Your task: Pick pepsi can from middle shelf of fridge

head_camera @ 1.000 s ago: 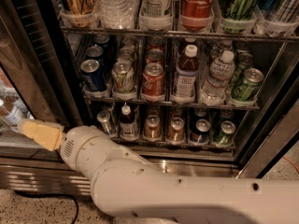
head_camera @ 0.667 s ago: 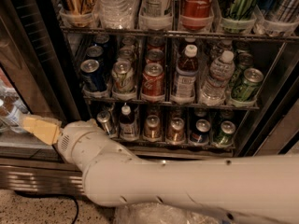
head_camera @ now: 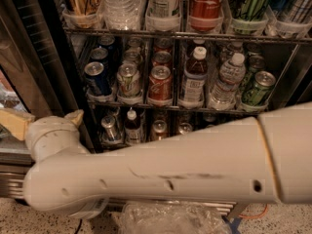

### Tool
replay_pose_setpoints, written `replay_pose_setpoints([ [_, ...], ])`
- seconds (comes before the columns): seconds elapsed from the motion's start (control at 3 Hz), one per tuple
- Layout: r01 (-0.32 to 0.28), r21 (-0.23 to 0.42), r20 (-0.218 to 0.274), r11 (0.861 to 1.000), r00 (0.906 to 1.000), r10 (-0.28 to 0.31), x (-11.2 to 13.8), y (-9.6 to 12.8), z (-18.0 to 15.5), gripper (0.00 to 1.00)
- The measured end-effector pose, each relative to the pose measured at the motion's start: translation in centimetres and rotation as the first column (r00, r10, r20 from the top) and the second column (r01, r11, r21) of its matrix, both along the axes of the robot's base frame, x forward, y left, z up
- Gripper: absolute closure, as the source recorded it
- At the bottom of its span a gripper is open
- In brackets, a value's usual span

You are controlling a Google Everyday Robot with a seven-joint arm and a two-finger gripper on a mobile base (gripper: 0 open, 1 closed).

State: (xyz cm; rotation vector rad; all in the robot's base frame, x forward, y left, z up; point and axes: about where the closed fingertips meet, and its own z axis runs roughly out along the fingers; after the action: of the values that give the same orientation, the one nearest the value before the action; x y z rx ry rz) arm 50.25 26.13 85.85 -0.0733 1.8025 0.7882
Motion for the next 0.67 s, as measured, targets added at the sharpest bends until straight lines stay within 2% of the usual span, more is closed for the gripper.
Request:
replay_pose_setpoints([
  [0.33, 0.097, -0.062, -0.029, 0.993, 0.9947, -0.099, 0.0, 1.5, -0.9, 0.0],
  [0.67, 0.241, -0.099, -0.133, 0.965, 0.9583, -0.253, -0.6, -0.5, -4.3, 0.0],
])
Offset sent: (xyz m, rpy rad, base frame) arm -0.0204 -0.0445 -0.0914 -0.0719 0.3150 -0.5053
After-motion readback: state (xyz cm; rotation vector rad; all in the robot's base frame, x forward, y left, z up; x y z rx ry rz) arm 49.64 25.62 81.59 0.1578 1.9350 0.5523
